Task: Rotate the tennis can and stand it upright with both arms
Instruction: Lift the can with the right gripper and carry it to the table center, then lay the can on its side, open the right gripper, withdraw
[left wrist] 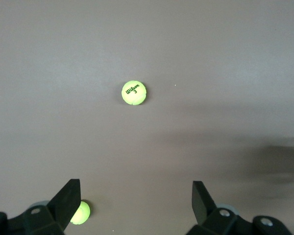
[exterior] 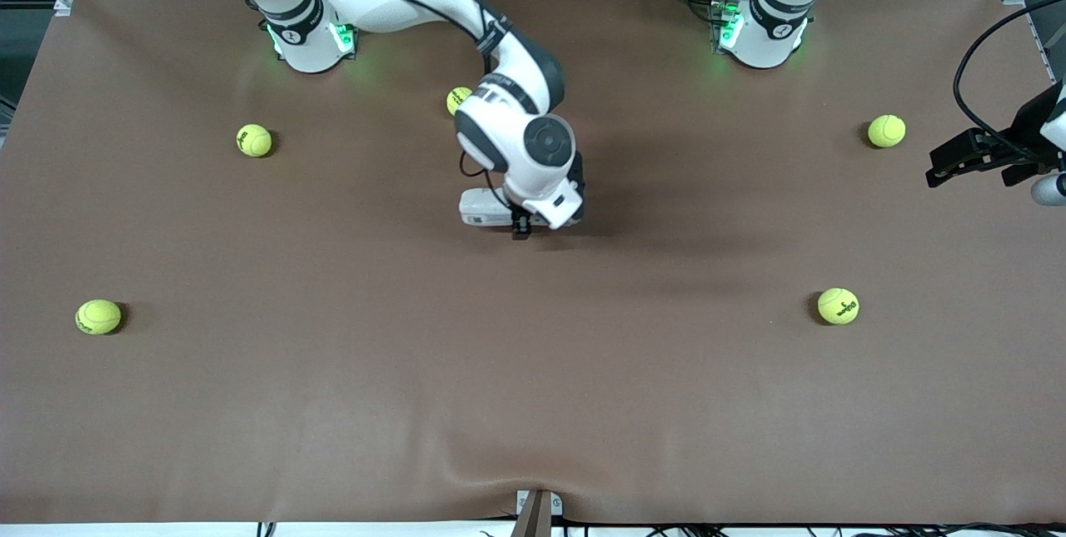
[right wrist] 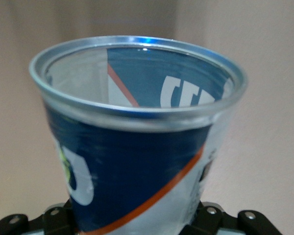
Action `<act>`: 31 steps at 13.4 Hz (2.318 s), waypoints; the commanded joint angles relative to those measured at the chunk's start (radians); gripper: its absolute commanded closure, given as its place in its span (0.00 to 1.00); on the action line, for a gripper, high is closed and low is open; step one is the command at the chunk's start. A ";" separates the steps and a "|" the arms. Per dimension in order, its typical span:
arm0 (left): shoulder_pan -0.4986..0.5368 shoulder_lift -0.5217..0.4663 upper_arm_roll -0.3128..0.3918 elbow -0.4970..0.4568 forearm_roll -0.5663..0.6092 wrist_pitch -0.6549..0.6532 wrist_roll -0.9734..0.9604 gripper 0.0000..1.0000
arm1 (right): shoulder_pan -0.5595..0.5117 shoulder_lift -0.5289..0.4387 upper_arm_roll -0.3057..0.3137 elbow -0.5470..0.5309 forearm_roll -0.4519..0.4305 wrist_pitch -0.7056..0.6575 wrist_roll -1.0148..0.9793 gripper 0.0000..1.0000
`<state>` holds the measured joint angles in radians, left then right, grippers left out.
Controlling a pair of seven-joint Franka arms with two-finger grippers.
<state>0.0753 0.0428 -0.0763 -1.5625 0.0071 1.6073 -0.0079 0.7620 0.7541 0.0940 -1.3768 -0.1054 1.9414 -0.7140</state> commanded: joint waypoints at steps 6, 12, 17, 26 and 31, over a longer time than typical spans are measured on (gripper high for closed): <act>0.006 0.014 -0.007 -0.001 -0.013 -0.010 0.003 0.00 | -0.001 0.044 -0.011 -0.031 -0.142 0.117 0.059 0.17; 0.006 0.016 -0.007 -0.004 -0.013 -0.012 0.003 0.00 | 0.005 0.042 -0.010 -0.061 -0.154 0.134 0.054 0.00; 0.001 0.029 -0.007 -0.002 -0.012 -0.012 -0.001 0.00 | 0.003 0.027 -0.008 -0.057 -0.151 0.119 0.047 0.00; 0.006 0.039 -0.008 0.007 -0.018 -0.050 0.000 0.00 | -0.030 -0.054 -0.008 -0.053 -0.012 0.065 0.062 0.00; 0.018 0.061 0.001 0.006 -0.073 -0.079 0.017 0.00 | -0.231 -0.128 -0.007 -0.054 0.094 -0.064 0.065 0.00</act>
<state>0.0807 0.0869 -0.0769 -1.5728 -0.0173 1.5503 -0.0067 0.6292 0.6669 0.0688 -1.4054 -0.0697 1.9008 -0.6504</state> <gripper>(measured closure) 0.000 0.000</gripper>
